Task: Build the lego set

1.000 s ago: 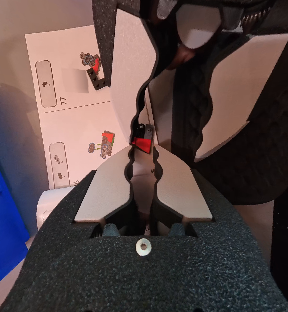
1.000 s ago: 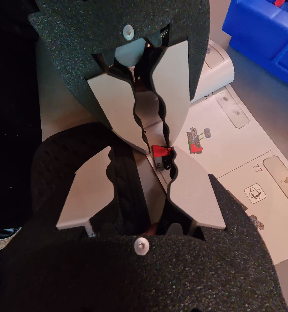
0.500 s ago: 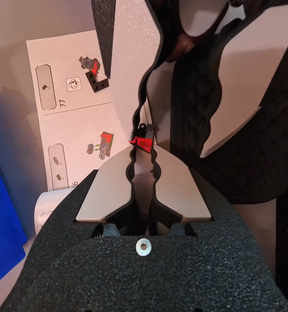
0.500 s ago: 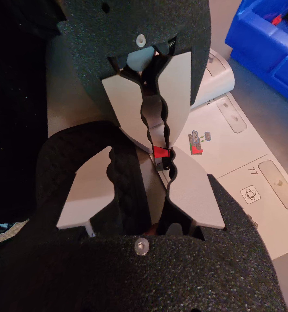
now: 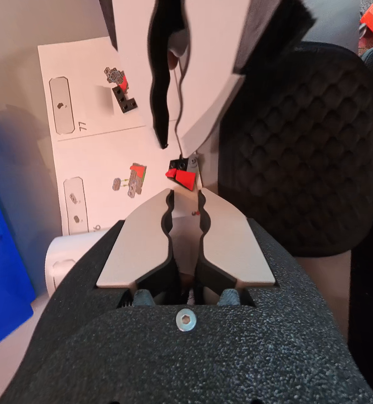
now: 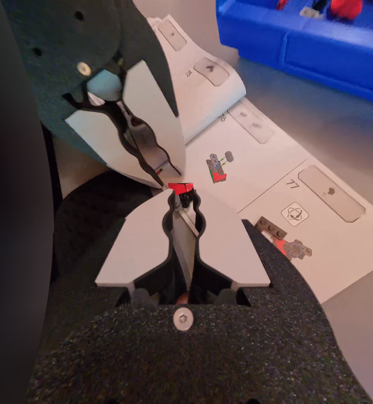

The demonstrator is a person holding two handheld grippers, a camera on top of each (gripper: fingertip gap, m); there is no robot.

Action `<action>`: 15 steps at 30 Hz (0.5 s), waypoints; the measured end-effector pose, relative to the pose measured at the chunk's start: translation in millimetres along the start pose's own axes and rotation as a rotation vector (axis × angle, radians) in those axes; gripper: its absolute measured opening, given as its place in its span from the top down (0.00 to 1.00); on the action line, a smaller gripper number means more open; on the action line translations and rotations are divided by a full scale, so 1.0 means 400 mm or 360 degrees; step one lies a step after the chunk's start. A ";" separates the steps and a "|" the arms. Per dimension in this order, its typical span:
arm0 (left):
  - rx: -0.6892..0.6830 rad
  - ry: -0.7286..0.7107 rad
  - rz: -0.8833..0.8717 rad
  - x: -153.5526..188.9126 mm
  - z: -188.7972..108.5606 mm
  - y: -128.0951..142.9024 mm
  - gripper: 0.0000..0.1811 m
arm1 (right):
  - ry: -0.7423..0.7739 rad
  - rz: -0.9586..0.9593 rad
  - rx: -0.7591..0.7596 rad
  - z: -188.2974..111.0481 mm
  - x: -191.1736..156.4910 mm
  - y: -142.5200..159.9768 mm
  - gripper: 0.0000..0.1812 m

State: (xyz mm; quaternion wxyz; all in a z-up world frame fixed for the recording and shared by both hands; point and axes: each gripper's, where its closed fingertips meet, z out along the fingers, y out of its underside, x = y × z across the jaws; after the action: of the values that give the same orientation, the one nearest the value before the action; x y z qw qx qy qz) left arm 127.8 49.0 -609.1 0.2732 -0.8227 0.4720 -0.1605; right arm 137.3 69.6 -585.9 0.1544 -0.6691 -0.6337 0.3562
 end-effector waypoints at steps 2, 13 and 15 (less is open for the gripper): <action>0.0012 -0.0022 -0.0011 0.001 -0.011 0.002 0.89 | 0.0004 0.0049 -0.0075 0.012 0.007 0.007 0.92; 0.0181 -0.0179 -0.0120 -0.018 -0.073 0.008 0.90 | -0.0099 0.0116 -0.0424 0.054 0.009 0.022 0.96; 0.0191 -0.0182 -0.0122 -0.021 -0.080 0.014 0.90 | -0.0121 0.0076 -0.0455 0.058 0.005 0.022 0.97</action>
State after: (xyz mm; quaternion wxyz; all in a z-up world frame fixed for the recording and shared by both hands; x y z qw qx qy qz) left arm 102.9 44.5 -587.1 0.3421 -0.8302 0.4133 -0.1515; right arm 128.1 64.4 -608.5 0.0249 -0.6852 -0.6673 0.2908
